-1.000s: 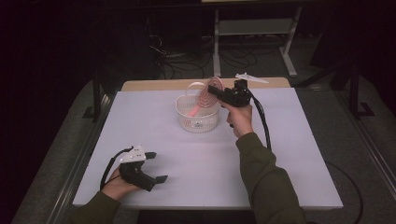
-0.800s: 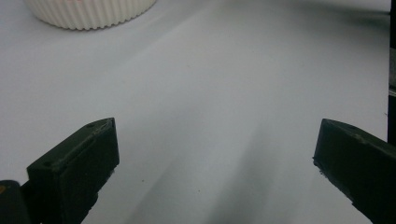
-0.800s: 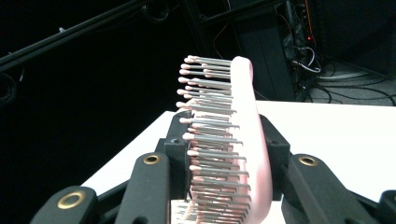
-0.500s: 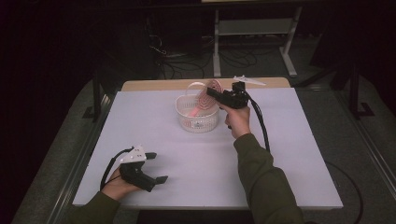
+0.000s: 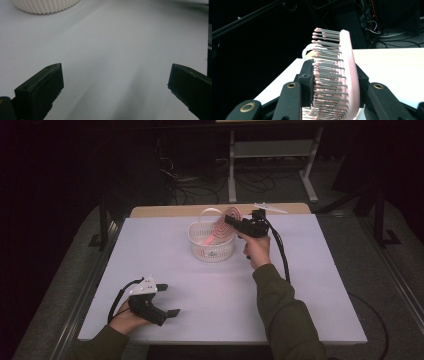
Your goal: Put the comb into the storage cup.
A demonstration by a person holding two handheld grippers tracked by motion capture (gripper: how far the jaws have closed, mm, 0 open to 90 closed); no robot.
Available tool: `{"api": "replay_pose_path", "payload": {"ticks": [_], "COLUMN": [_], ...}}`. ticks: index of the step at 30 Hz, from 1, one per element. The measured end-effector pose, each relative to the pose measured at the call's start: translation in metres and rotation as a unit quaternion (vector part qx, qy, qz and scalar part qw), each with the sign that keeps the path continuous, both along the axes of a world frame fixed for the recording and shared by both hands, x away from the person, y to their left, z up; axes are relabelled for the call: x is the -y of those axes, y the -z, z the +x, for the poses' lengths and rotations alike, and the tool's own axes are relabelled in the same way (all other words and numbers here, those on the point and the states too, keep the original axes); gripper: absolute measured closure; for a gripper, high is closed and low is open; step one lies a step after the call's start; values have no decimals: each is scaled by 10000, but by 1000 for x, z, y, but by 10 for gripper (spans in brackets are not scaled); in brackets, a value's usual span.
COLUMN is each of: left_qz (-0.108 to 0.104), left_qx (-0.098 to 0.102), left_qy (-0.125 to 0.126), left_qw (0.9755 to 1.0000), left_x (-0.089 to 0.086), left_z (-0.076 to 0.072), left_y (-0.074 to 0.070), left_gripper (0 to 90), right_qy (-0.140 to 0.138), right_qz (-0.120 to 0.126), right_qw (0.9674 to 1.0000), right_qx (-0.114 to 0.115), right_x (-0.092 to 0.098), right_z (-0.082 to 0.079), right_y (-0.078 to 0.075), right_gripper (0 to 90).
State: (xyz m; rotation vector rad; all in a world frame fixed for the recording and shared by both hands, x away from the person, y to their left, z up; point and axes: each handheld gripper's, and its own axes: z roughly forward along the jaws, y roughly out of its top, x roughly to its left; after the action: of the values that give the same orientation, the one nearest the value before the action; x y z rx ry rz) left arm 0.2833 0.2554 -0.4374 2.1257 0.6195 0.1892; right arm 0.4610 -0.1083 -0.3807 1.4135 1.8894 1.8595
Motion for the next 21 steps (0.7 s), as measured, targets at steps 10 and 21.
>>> {"api": "replay_pose_path", "payload": {"ticks": [10, 21], "left_qz": [12, 29], "left_qx": [-5, -11], "left_qy": [24, 3], "left_qw": [10000, 10000], "left_x": [1, 0], "left_z": [0, 1], "left_y": [0, 1], "left_gripper": [0, 0], "right_qy": [32, 162], "right_qz": [-112, -513], "right_qw": [9999, 9985], "right_qx": [-15, 101], "right_x": [5, 11], "right_z": [0, -4], "right_y": [4, 3], "right_gripper": [594, 492]}}
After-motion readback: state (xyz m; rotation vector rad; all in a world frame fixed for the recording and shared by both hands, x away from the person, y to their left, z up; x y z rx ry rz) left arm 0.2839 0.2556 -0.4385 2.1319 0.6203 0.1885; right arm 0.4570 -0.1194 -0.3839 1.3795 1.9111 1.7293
